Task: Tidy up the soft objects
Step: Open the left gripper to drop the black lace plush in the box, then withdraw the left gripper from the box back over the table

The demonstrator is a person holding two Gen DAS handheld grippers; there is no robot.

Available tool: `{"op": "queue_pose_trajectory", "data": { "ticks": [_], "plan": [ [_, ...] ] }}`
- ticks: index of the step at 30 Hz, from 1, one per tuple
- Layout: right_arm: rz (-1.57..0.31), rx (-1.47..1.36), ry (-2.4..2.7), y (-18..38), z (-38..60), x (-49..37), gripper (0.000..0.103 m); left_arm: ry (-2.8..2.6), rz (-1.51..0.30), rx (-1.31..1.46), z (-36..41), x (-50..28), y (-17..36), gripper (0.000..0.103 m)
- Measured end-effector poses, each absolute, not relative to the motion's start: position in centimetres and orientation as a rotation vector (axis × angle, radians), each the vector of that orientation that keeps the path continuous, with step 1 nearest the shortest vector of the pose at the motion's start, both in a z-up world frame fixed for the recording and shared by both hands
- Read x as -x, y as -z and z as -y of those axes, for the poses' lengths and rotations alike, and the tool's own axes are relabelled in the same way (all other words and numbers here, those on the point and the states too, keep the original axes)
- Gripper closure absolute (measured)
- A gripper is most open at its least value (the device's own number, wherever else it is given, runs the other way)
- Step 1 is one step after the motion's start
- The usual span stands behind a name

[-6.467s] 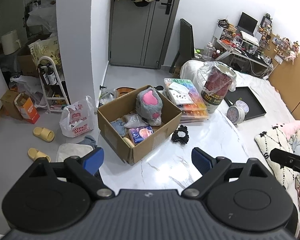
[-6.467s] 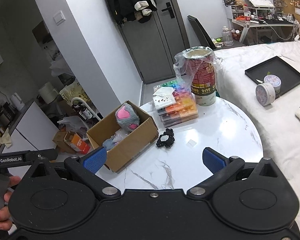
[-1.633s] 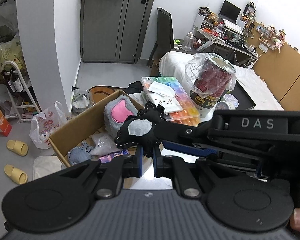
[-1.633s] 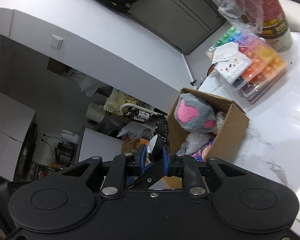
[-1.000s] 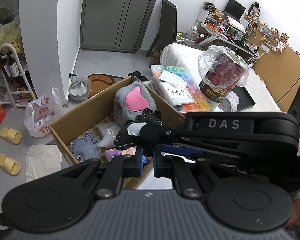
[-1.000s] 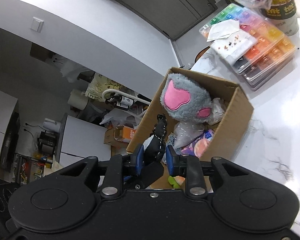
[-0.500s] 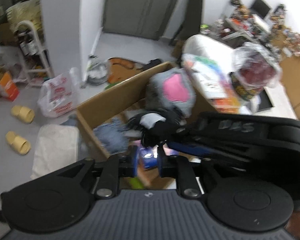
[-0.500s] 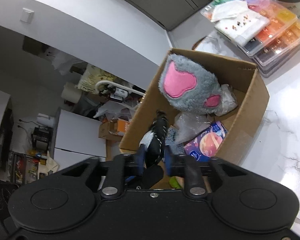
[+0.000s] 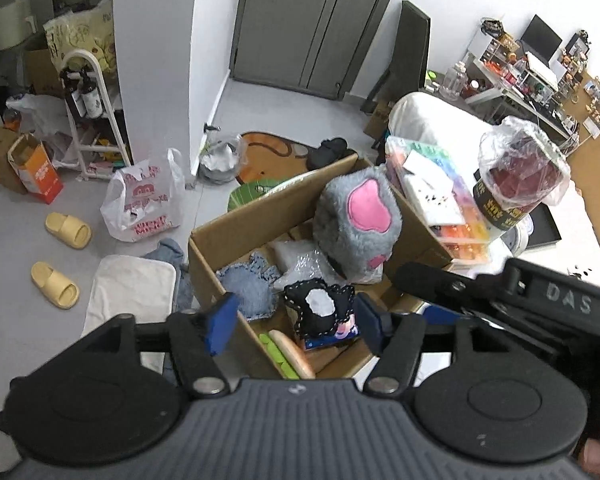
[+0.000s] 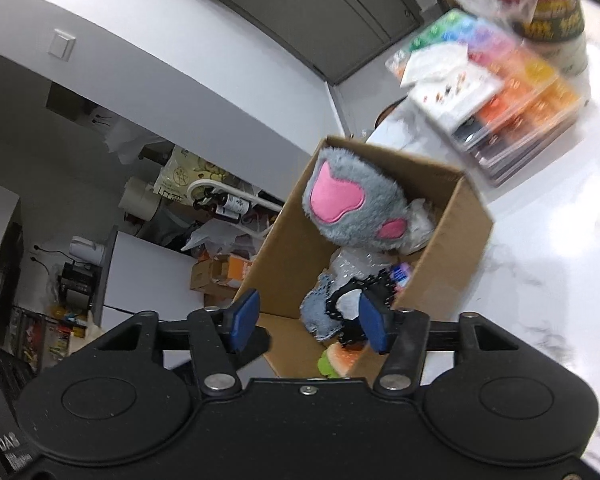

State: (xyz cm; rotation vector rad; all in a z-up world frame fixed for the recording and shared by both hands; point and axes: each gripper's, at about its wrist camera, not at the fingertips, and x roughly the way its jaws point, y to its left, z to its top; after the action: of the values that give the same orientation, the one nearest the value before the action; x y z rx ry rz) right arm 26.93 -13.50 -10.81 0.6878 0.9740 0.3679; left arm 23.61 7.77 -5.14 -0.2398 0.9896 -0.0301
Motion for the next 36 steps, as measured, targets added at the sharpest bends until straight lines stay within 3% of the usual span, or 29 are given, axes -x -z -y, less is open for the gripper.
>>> {"op": "queue_pose_trajectory", "data": {
  "ticks": [2,5,23,36],
  "plan": [
    [-0.948,-0.649,-0.349,10.1,14.0,-26.3,0.034,0.031,-0.981,0.238,-7.5,-23.3,4.5,0.026],
    [-0.918,-0.616,-0.34,9.2,15.2,-25.3,0.031,0.02,-0.965,0.239,-7.3,-22.8,3.7,0.02],
    [-0.819,-0.39,-0.266,4.6,21.1,-20.4,0.0,0.008,-0.944,0.14,-4.3,-19.3,0.0,0.012],
    [-0.758,-0.256,-0.252,0.5,22.2,-15.2,0.0,0.01,-0.886,0.129,-3.4,-14.3,-2.8,0.007]
  ]
}}
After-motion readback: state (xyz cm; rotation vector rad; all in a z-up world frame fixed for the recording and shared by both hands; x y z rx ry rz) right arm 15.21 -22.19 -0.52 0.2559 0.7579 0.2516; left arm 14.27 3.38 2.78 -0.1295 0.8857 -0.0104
